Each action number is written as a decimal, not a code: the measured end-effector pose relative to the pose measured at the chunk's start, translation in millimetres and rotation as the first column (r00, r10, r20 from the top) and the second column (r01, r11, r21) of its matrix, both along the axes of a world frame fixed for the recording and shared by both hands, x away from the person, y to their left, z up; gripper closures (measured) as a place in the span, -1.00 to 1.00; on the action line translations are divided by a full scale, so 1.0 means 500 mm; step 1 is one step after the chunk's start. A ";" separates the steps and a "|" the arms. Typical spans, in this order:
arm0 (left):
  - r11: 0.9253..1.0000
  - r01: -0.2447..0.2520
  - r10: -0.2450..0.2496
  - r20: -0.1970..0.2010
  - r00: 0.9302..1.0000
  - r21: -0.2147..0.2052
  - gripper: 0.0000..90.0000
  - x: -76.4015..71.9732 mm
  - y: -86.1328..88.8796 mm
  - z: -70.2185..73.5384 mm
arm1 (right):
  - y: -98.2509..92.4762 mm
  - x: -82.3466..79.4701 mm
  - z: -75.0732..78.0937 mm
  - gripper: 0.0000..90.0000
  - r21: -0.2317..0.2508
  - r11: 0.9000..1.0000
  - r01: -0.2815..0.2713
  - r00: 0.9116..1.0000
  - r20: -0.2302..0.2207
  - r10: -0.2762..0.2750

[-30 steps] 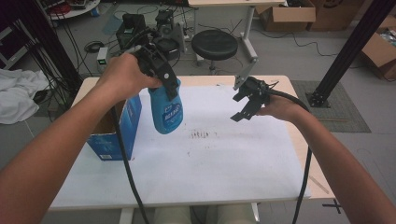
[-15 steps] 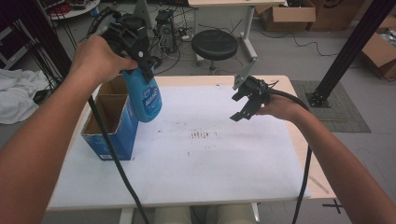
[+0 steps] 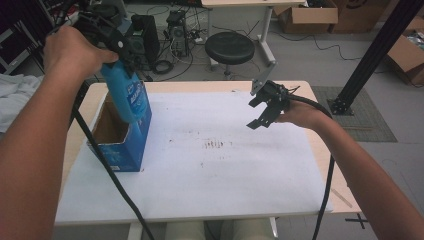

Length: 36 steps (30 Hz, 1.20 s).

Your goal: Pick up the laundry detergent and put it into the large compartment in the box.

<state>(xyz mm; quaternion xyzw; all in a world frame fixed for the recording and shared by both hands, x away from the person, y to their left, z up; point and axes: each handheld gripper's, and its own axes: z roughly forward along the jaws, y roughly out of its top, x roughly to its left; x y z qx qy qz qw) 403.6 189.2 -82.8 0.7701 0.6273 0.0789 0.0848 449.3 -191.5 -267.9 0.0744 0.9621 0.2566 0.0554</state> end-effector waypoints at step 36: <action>0.986 -0.166 0.166 0.010 0.986 0.026 -0.16 0.026 0.117 -0.208 | -0.004 0.005 -0.018 -0.65 -0.016 1.000 0.009 1.000 -0.017 -0.009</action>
